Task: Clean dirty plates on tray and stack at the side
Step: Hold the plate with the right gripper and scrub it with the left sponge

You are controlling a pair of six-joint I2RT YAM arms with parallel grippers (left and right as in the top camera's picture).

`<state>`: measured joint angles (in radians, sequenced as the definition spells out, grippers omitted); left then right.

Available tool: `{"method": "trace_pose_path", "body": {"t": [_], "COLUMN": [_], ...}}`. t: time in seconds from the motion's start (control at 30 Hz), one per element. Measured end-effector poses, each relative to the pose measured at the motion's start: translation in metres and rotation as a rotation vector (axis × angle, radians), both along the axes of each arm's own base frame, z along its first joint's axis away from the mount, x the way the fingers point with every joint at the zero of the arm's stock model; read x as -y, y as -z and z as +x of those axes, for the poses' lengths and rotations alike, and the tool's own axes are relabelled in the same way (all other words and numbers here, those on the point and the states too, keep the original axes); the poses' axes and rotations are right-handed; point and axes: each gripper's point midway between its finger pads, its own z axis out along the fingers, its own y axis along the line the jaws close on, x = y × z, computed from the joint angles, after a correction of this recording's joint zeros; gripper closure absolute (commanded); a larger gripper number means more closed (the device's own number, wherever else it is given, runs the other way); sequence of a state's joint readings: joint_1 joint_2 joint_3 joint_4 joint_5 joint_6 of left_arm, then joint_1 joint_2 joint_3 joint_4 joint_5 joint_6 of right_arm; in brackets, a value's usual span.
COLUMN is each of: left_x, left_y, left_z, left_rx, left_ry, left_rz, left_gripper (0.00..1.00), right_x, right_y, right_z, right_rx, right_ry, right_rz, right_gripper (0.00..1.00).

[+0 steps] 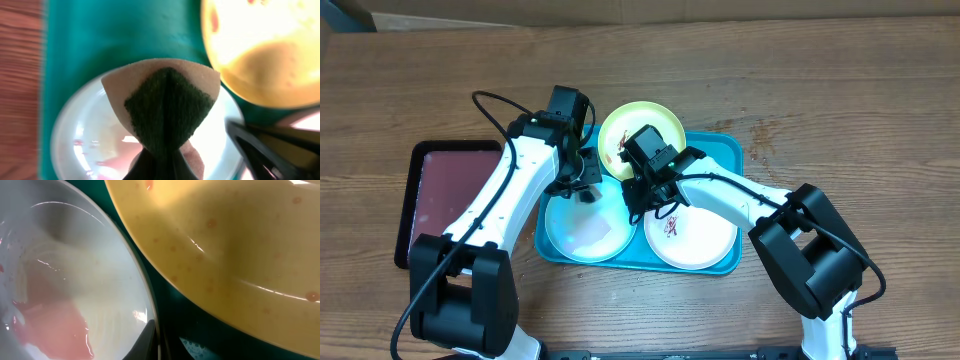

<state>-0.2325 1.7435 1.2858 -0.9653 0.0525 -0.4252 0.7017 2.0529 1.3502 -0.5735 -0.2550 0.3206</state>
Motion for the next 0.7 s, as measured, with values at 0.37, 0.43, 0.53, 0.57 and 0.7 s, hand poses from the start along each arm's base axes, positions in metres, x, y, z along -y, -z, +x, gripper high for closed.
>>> {"method": "trace_pose_path", "body": {"t": [0.37,0.43,0.53,0.57,0.7], "left_x": [0.008,0.008,0.006,0.004,-0.015], "left_y": [0.060,0.065,0.067,0.067,0.068], "left_z": [-0.042,-0.039,-0.041,-0.041,-0.051], "left_rx": [-0.093,-0.073,-0.056,-0.054,-0.085], "left_ry": [0.014,0.009,-0.005,-0.017,-0.109], "left_rz": [-0.089,-0.102,-0.105,-0.094,0.018], "left_gripper": [0.96,0.96,0.96,0.96,0.96], "right_x": [0.000,0.001,0.001,0.001,0.001], "right_y": [0.000,0.000,0.000,0.000,0.000], "right_z": [0.000,0.001,0.001,0.002,0.001], "right_rx": [0.001,0.005,0.006,0.006,0.006], "right_ry": [0.001,0.003,0.004,0.004,0.004], "right_rz": [0.000,-0.004,-0.005,-0.005,-0.005], "right_gripper": [0.95,0.96,0.96,0.96,0.96]}}
